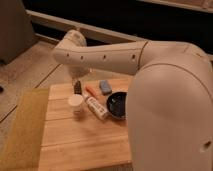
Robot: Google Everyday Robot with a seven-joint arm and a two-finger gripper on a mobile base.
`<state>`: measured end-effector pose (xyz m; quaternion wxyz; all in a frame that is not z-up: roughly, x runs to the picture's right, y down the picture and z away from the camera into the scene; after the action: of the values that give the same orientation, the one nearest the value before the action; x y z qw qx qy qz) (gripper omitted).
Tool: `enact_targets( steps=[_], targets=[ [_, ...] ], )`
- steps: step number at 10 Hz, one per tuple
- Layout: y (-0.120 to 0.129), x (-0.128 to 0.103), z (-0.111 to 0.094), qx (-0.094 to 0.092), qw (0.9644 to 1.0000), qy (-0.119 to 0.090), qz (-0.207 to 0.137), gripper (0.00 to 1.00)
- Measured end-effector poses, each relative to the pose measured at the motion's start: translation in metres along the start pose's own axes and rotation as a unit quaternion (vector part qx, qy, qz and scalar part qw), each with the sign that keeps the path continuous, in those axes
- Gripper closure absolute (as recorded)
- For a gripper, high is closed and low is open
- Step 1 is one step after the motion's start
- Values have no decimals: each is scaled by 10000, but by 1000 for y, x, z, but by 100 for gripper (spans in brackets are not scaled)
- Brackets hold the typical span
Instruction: Place the pepper on the white sponge
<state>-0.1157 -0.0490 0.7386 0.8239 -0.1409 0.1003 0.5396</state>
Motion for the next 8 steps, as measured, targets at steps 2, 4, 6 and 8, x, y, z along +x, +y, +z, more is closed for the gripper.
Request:
enact_targets(
  steps=[2, 4, 6, 8],
  targets=[
    [3, 14, 7, 22, 9999, 89, -47, 35],
    [6, 13, 12, 44, 9999, 42, -91, 35],
    [-8, 5, 27, 14, 10000, -54, 35, 35],
    [-19, -12, 40, -132, 9996, -252, 18, 35]
  ],
)
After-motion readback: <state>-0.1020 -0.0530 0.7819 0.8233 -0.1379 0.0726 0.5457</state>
